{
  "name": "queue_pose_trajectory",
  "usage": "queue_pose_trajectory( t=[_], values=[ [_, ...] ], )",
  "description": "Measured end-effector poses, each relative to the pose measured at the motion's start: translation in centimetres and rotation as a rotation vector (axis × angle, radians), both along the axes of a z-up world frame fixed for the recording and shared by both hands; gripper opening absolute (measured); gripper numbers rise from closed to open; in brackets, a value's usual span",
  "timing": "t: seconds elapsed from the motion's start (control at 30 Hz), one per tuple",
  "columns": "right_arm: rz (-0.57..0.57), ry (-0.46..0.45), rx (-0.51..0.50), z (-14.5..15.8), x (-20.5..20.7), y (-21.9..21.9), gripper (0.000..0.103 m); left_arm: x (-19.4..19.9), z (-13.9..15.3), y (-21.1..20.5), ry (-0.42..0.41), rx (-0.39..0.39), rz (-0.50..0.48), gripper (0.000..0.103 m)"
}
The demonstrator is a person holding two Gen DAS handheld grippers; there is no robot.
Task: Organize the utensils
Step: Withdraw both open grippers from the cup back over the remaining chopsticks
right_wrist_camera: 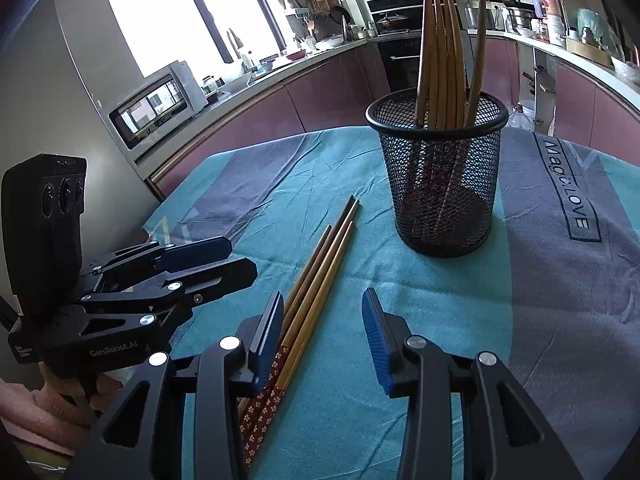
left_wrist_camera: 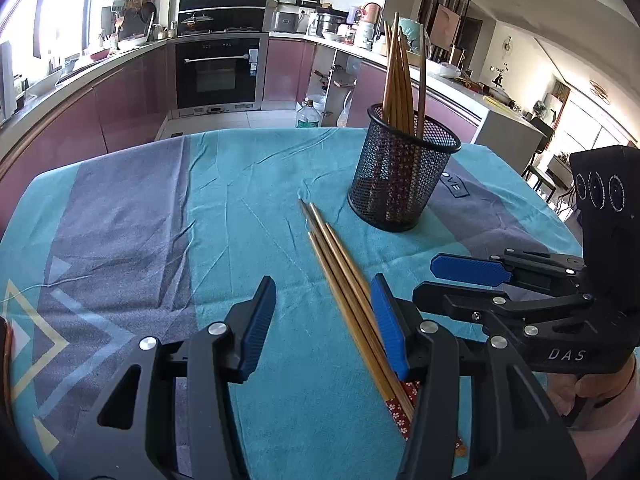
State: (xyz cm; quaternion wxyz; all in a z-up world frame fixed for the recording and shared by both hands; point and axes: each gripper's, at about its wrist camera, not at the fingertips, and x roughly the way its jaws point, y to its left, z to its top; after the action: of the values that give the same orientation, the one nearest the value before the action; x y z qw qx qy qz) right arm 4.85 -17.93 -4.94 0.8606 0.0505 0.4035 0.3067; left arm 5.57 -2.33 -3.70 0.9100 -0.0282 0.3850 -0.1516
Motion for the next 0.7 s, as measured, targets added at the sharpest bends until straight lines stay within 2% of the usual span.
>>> queue_pose_trajectory(
  t=[0.7],
  values=[
    [-0.017,0.017,-0.003,-0.5,0.0,0.4,0.038,0.2,-3.3,-1.7,0.077,0.063,-0.038,0.049]
  ],
)
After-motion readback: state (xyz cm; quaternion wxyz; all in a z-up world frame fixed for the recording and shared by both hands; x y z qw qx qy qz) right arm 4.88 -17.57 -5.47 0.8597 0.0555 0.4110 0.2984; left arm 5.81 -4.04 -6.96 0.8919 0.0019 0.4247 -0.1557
